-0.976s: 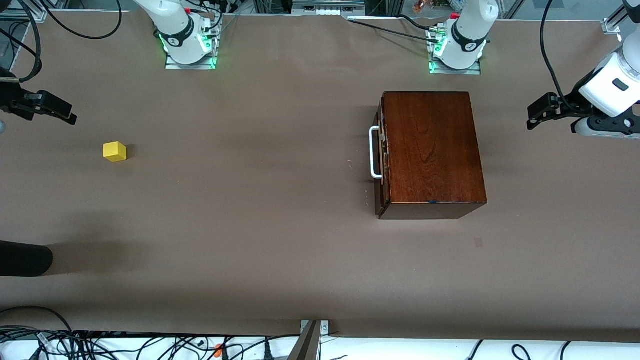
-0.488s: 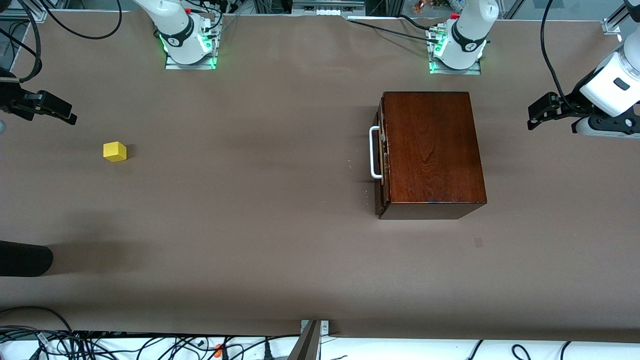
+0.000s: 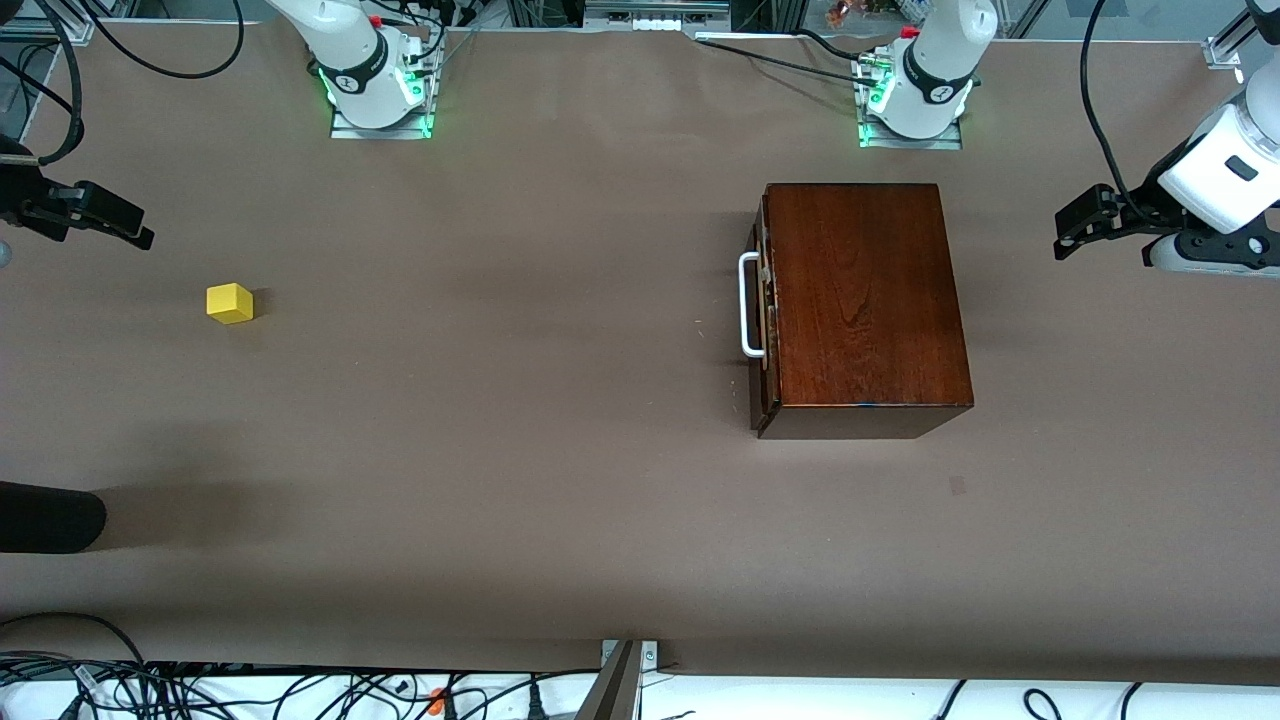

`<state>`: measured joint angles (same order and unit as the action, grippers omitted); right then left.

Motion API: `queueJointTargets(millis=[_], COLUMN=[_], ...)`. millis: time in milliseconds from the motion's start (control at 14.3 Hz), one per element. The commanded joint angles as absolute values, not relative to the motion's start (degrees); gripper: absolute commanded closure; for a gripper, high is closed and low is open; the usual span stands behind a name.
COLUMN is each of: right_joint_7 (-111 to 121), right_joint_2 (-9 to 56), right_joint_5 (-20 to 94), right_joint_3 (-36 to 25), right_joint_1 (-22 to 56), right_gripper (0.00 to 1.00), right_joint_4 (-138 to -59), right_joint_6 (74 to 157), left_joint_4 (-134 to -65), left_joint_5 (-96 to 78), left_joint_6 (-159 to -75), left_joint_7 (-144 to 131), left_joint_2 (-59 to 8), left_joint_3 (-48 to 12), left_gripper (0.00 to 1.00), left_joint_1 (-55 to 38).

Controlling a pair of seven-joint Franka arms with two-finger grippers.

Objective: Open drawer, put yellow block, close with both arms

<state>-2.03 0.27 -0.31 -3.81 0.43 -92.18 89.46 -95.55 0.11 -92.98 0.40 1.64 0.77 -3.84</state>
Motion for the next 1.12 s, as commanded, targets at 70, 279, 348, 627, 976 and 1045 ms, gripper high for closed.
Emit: queueJointTargets(millis=[70, 279, 348, 627, 976, 1045], right_joint_7=[-2.4, -2.4, -2.4, -2.4, -2.4, -2.4], right_joint_2=[-0.3, -0.4, -0.4, -0.8, -1.0, -1.0], right_joint_5=[0.4, 0.4, 0.4, 0.4, 0.5, 0.5], right_joint_3=[-4.3, -4.3, -4.3, -4.3, -4.0, -4.0], right_joint_1=[1.0, 1.0, 1.0, 1.0, 1.0, 1.0], right_gripper=[0.0, 0.0, 0.0, 0.0, 0.0, 0.0], right_joint_4=[-92.5, -92.4, -92.4, -92.4, -92.4, -92.4], right_joint_6=[89.6, 89.5, 89.4, 89.0, 88.9, 88.9], left_joint_4=[-93.4, -93.3, -93.4, -93.4, -93.6, -93.5], left_joint_5=[0.9, 0.9, 0.9, 0.9, 0.2, -0.1], left_joint_6=[-91.1, -91.1, -91.0, -90.0, -82.4, -82.5], left_joint_7=[1.4, 1.5, 1.4, 1.5, 0.8, 0.7], left_joint_2=[0.7, 0.6, 0.7, 0.7, -2.4, -3.2], left_joint_3=[1.0, 1.1, 1.0, 1.0, -1.9, -3.4], left_gripper=[0.0, 0.0, 0.0, 0.0, 0.0, 0.0], left_joint_1=[-4.5, -4.6, -4.7, -4.6, -4.9, -5.0])
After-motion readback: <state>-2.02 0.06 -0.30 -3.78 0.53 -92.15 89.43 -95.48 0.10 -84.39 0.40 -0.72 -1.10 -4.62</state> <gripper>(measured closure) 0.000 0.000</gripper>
